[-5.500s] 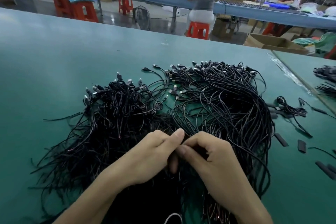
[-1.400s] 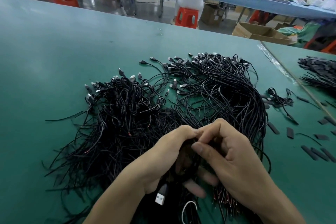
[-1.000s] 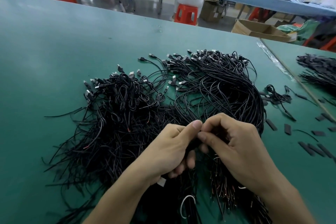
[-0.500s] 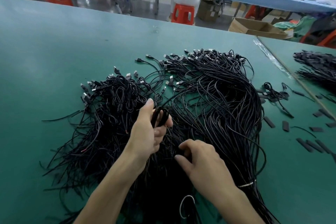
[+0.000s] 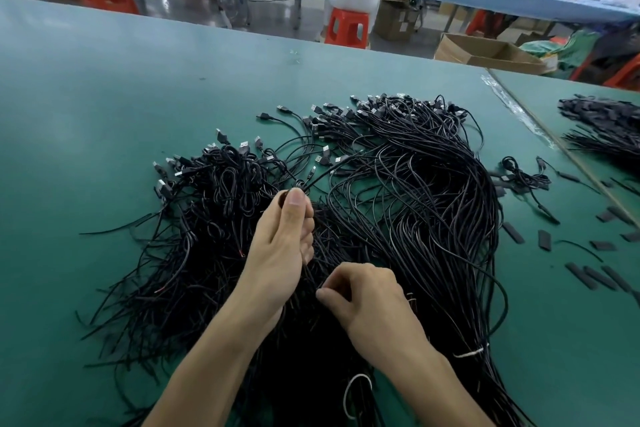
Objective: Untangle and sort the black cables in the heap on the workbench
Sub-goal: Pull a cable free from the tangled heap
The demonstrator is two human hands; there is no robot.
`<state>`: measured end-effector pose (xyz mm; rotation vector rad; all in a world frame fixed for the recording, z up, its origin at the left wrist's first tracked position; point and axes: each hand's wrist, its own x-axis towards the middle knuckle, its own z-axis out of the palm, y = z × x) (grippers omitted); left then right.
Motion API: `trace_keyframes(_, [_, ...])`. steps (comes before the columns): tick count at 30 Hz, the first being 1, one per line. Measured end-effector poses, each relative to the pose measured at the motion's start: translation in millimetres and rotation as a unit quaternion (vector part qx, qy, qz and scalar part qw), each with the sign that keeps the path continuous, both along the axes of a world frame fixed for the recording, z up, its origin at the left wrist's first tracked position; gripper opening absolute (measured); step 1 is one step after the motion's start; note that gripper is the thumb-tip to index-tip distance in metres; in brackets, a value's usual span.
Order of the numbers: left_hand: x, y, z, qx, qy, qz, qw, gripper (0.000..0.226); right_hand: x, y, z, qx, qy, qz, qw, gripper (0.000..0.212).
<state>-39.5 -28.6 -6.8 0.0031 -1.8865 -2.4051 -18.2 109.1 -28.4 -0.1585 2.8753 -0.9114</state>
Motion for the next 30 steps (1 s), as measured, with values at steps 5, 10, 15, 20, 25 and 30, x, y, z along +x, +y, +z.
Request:
trace_keyframes(5, [1,0,-1,-0.003,-0.033,-0.014,0.999,0.042,-3,24,21,-0.037,-0.004,-0.004,0.999,0.011])
trace_keyframes(10, [3,2,3,-0.02,-0.061,-0.051,0.997,0.061,-12,44,47,-0.249,0.085,-0.089,0.961,0.011])
trace_keyframes(15, [9,7,8,-0.052,-0.037,-0.1,0.993,0.042,-10,28,54,-0.308,0.118,-0.023,0.944,0.009])
trace_keyframes(20, [10,8,16,-0.002,-0.071,-0.147,0.987,0.04,-8,23,63,-0.159,0.159,0.037,0.974,0.011])
trace_keyframes(25, [14,10,14,0.02,0.0,-0.11,0.994,0.038,-5,22,72,-0.049,0.174,0.126,0.975,0.007])
trace_keyframes(30, [12,12,8,0.019,0.013,-0.061,0.998,0.047,-4,22,72,-0.025,0.193,0.158,0.968,0.013])
